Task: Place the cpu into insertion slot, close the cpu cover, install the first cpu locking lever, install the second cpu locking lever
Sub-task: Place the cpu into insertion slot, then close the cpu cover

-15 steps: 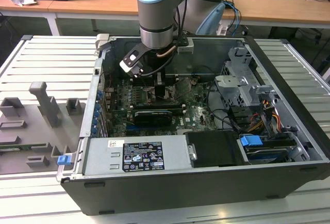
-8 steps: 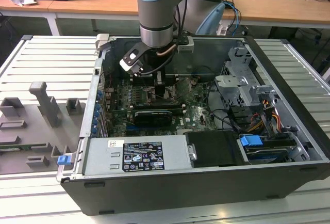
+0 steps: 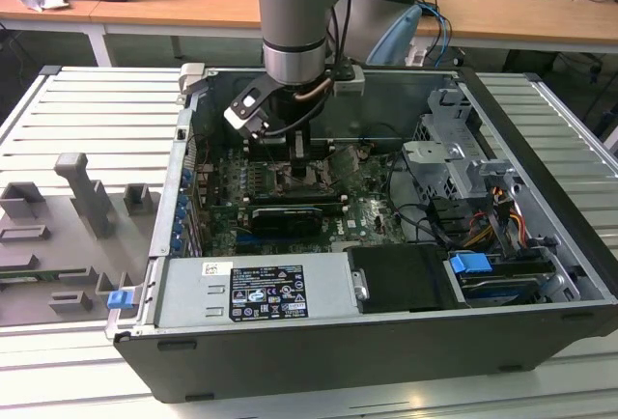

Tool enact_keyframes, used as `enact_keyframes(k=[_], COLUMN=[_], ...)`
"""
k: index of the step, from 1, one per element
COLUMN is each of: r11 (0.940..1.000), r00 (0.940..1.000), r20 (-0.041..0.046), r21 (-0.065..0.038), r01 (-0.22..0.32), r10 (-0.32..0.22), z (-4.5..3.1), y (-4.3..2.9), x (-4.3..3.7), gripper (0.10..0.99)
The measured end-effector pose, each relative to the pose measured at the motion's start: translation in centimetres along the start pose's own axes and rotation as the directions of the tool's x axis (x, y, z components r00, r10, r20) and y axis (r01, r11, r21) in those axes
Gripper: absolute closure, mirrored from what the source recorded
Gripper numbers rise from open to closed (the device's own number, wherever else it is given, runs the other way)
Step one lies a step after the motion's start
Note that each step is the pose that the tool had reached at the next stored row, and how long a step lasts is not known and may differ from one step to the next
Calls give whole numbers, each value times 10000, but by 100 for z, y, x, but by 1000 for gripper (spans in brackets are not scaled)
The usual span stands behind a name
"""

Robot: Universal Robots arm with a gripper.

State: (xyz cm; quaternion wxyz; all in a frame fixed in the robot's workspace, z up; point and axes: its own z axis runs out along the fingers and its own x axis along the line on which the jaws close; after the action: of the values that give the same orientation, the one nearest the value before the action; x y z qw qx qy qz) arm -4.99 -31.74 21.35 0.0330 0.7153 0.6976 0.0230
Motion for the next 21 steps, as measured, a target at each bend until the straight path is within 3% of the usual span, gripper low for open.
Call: enact_keyframes(k=[3, 12, 15, 21], r11=[10000, 10000, 9999, 9999], r00=[10000, 10000, 10000, 10000], r20=[60, 88, 90, 91], r21=[2, 3, 132, 146], r01=[6, 8, 10, 9], r10=[-6, -8, -11, -10], z=[-23, -69, -61, -99], y=[2, 9, 114, 119], x=[0, -1, 1, 2], gripper=[980, 980, 980, 980])
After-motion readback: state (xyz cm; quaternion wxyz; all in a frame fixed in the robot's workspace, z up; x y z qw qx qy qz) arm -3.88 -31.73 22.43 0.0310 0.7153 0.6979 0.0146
